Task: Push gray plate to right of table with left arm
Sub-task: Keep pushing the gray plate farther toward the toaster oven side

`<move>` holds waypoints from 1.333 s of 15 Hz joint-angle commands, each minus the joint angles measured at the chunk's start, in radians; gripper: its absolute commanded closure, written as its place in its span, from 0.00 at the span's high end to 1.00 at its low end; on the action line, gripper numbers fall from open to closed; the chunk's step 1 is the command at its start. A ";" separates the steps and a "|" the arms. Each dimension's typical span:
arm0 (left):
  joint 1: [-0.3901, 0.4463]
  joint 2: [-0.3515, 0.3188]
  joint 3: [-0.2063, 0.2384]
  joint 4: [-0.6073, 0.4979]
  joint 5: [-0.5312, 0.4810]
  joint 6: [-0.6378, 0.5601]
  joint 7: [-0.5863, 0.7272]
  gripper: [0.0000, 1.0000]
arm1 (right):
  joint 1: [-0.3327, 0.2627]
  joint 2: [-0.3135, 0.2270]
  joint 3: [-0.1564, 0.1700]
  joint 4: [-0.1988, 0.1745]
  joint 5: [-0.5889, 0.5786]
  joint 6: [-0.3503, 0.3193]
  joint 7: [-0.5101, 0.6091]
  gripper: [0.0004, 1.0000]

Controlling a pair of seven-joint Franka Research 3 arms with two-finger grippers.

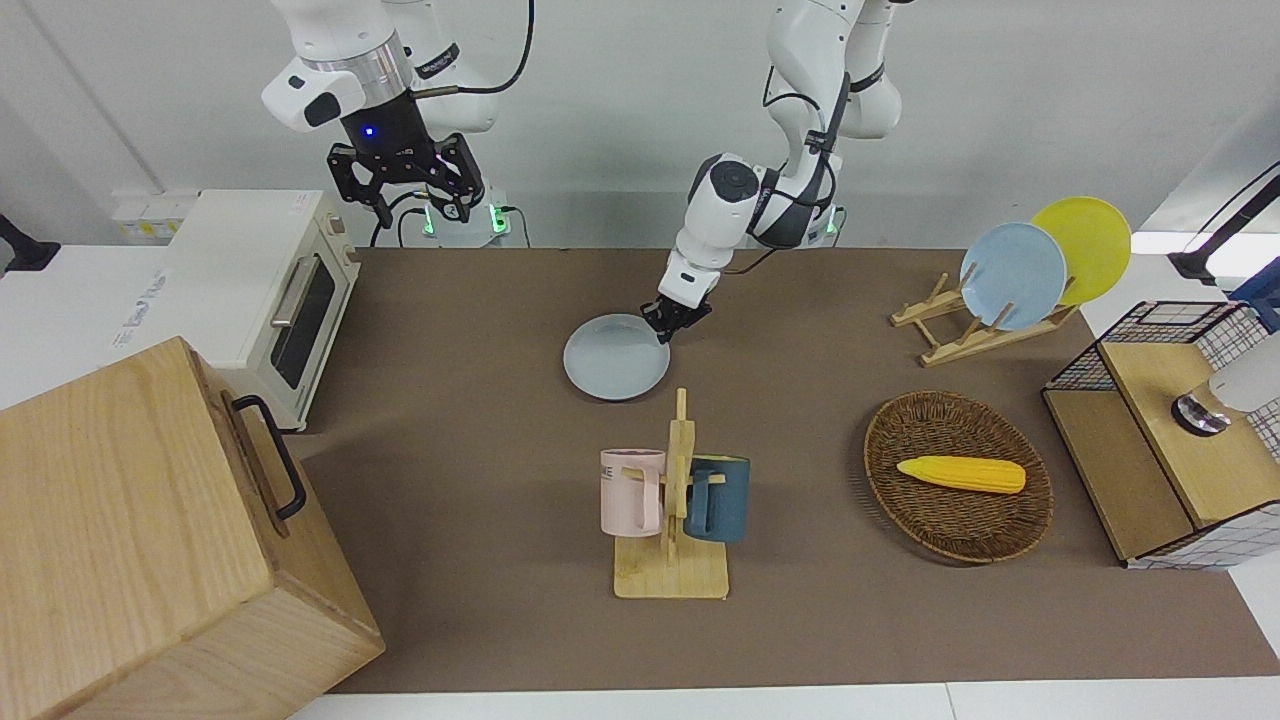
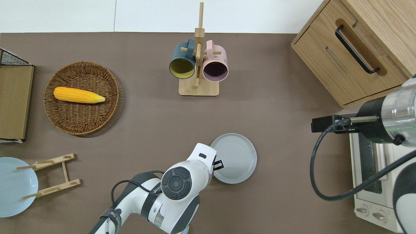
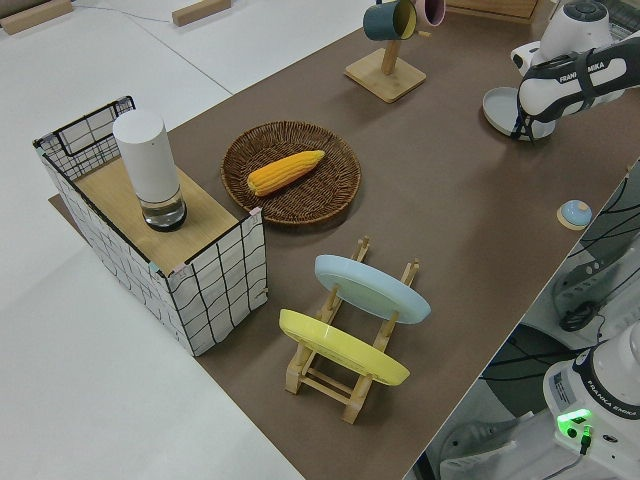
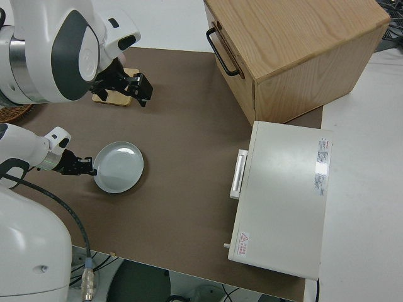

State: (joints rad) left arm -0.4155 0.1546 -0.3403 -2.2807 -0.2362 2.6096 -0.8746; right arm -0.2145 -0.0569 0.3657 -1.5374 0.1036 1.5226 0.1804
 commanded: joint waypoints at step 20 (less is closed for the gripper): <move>-0.071 0.046 0.049 0.147 0.173 -0.149 -0.097 1.00 | -0.006 0.006 0.004 0.014 0.016 -0.005 0.002 1.00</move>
State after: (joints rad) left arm -0.4808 0.2242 -0.3233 -2.1583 -0.1028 2.5338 -0.9758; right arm -0.2145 -0.0569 0.3657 -1.5374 0.1036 1.5226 0.1804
